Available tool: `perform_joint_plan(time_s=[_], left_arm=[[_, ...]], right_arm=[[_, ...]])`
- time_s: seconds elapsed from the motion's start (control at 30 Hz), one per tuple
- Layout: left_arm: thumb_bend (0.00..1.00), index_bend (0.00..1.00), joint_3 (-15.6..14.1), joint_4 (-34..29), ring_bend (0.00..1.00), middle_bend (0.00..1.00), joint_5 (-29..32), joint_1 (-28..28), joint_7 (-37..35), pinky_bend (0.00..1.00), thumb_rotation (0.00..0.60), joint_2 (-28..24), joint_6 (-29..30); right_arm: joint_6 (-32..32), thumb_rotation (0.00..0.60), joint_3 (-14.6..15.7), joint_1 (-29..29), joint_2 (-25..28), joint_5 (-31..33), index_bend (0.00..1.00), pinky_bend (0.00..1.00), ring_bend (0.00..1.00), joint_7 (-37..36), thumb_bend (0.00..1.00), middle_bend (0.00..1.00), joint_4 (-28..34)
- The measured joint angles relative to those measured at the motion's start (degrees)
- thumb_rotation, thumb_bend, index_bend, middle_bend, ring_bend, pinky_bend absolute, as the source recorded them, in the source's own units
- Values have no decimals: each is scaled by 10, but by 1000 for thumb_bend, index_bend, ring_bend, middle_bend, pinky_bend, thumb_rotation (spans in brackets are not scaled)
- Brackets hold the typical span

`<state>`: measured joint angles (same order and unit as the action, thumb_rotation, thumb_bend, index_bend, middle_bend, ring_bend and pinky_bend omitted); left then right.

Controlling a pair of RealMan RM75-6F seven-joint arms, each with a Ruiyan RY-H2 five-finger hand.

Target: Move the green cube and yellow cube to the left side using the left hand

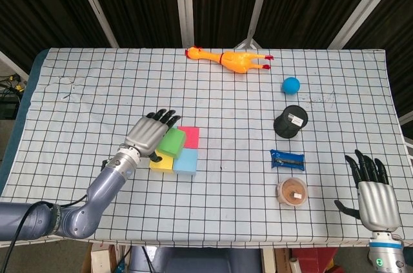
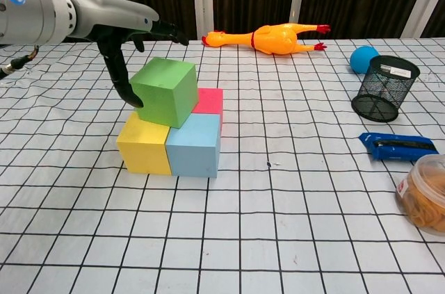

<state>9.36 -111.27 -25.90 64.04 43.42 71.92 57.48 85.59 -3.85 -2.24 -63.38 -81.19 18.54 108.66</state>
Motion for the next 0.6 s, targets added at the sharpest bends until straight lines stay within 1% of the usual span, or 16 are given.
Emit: perform_joint_plan(time_s=[0.1,0.17,0.23,0.4,0.6], left_arm=[[16,116,-3,4,173,125,-6,2,1,278,600,4,4],[23,183,-4,7,263,200,-13,3,0,336,600,7,10],[30,204,-4,10,303,244,-22,1,-4,365,600,11,17],[33,210,-6,22,310,289,-46,-4,-12,369,600,20,35],[43,235,-9,43,326,328,-49,-5,-18,369,600,30,30]], right_arm=[[2,600,-1,1,1,0,121,0,64,-4,40,0,0],[3,600,-1,1,2,0,120,0,64,-6,40,0,0],[4,600,-2,2,2,1,120,0,64,-10,40,0,-1],[1,600,-1,1,5,2,121,0,64,-15,40,0,-1],[-4,600,-2,-1,6,9,120,0,64,-16,39,0,0]])
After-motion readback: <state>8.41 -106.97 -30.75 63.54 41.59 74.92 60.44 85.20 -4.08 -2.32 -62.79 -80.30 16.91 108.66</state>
